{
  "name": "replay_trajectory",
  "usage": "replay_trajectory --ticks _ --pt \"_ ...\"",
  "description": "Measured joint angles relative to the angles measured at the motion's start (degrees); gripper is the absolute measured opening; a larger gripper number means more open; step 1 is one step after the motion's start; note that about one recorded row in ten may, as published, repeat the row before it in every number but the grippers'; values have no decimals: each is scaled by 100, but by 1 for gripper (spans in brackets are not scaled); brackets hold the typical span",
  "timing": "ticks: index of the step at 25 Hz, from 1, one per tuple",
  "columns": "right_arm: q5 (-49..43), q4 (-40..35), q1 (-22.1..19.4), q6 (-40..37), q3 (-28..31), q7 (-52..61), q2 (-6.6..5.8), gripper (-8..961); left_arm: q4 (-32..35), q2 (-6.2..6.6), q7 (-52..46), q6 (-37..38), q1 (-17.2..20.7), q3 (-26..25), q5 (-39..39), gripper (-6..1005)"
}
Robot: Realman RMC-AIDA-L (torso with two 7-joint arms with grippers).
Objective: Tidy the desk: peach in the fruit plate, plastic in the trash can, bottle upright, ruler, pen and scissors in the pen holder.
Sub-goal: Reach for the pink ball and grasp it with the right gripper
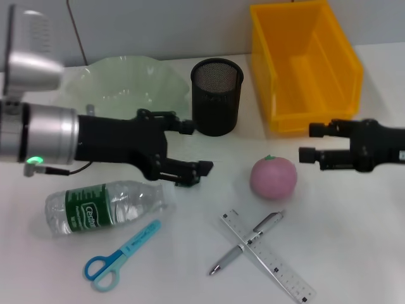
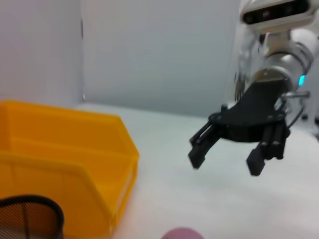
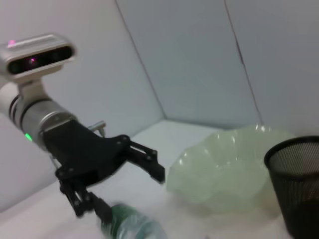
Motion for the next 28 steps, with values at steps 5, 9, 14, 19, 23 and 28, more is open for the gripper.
replay_trajectory --ticks 5,9,14,19,23,28 --pt "-876 -1205 495 -132 -722 1441 -20 816 -382 -53 635 174 285 -342 -250 860" --pt "-1780 -1498 1024 -161 -1218 2048 -62 816 -801 -49 1109 222 520 -476 -641 860" --pt "-2446 -1491 1493 -103 -1768 2216 -30 816 -884 -51 1234 188 718 -544 -714 861" --pt "-2555 -1461 1547 116 -2086 2209 28 816 -888 -54 1281 245 840 -583 -805 860" --pt "-2604 -1460 1485 405 -2346 2082 125 817 -890 -56 1287 273 903 -583 -849 861" --pt "-2728 -1450 1416 809 -2499 1861 276 817 -890 -56 1290 304 927 -583 -887 861"
